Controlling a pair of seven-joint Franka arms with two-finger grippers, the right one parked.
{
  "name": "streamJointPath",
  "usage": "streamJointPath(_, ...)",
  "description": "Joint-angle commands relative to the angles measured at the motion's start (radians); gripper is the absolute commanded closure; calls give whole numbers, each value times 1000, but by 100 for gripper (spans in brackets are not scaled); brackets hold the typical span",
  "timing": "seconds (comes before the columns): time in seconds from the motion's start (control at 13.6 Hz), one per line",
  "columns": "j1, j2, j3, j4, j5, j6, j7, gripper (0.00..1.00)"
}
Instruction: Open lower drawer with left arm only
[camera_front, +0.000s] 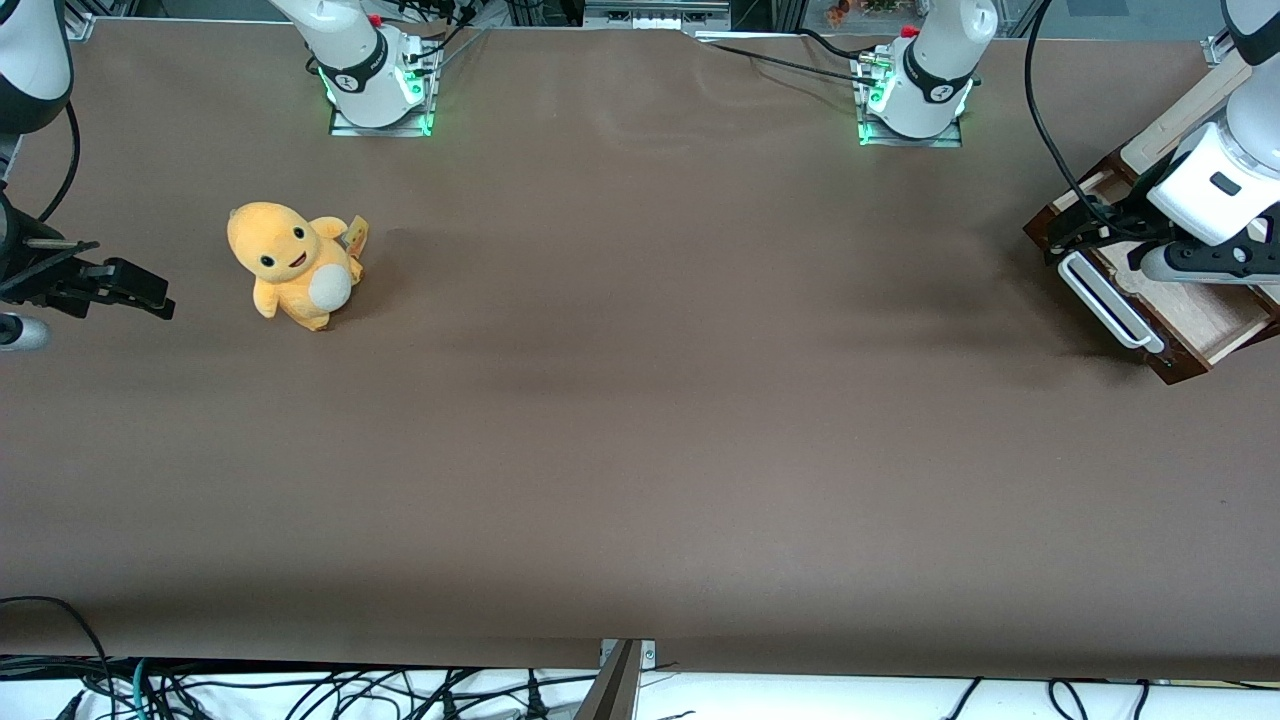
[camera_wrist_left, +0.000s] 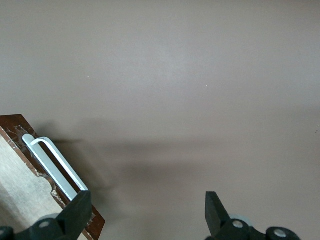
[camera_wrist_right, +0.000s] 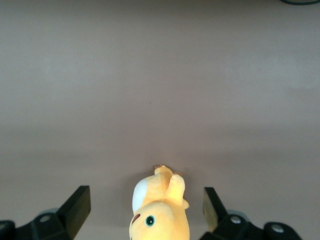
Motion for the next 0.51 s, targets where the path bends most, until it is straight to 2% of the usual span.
streamJointPath(0.0,-7,-5,1,10,-15,-15,14,0)
streamJointPath(0.44,-16,37,0,74,-13,-67,25,0)
